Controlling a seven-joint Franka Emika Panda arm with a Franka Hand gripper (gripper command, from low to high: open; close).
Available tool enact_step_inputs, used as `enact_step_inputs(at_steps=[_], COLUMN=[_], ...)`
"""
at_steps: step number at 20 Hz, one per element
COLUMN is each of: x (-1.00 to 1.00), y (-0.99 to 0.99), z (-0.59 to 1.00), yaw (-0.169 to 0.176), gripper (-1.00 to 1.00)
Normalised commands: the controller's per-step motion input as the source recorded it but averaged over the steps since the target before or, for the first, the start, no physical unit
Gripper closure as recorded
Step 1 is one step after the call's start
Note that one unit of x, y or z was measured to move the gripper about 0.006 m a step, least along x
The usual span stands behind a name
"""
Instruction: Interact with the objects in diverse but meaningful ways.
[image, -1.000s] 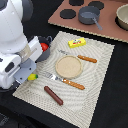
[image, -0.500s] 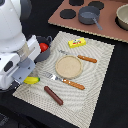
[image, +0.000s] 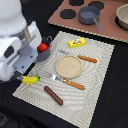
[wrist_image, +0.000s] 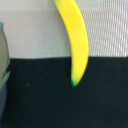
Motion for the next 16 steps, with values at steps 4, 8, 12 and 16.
enact_step_inputs(at_steps=[4,8,12,16], x=[0.83,0.79,0.77,0.71], y=[0.51,0.52,0.52,0.56], z=[0.49,0.39,0.34,0.25], yaw=[0.005,0.001,0.001,0.010], gripper=[-1.00,-1.00,-1.00,-1.00])
